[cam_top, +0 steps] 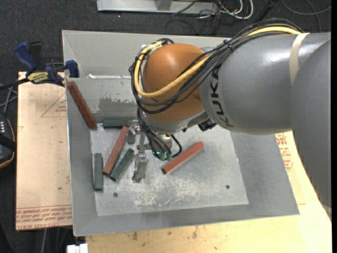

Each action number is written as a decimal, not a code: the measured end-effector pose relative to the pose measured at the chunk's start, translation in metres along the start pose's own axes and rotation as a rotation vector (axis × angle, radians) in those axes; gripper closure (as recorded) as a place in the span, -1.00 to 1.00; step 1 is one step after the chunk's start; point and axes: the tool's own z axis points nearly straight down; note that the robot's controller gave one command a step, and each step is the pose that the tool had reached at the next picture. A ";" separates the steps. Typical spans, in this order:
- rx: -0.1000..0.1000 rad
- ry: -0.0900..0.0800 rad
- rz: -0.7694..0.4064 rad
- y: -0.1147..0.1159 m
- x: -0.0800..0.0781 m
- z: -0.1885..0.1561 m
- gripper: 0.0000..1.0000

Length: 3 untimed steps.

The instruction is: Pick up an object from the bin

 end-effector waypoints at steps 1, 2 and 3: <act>-0.001 -0.008 0.003 -0.001 -0.002 -0.004 -1.00; -0.002 -0.010 -0.078 -0.001 -0.033 0.131 1.00; -0.003 -0.010 -0.078 -0.001 -0.033 0.131 1.00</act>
Offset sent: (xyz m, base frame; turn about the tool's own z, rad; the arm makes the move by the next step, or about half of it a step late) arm 0.0311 -0.0017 -0.1320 -0.0794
